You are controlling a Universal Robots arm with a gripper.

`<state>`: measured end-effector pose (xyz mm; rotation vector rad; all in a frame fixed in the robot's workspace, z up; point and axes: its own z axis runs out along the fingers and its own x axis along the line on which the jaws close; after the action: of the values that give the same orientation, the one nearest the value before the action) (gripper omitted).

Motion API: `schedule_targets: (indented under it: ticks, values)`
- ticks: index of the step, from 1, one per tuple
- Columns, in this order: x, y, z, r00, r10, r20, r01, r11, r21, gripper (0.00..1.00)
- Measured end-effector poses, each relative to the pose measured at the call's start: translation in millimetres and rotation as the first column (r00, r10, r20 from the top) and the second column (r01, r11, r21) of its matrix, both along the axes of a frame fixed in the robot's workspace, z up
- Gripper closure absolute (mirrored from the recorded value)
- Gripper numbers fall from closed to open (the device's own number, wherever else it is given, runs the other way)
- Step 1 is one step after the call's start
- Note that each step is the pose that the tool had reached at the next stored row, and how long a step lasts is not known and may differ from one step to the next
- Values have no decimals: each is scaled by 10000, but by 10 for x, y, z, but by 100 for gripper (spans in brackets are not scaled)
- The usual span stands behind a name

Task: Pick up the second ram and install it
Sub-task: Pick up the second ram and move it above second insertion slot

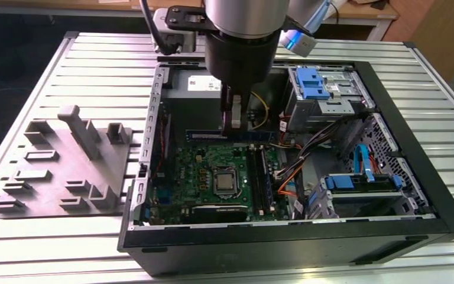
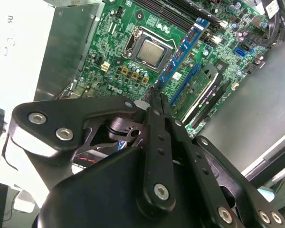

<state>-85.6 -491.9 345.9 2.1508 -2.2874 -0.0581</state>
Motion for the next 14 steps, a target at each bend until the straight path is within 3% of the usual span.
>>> schedule_targets:
  ticks: [9,14]
  values:
    - [1,7,-113,9999,160,15,-160,9999,25,89]
    - [1,42,-163,9999,164,14,-164,9999,25,89]
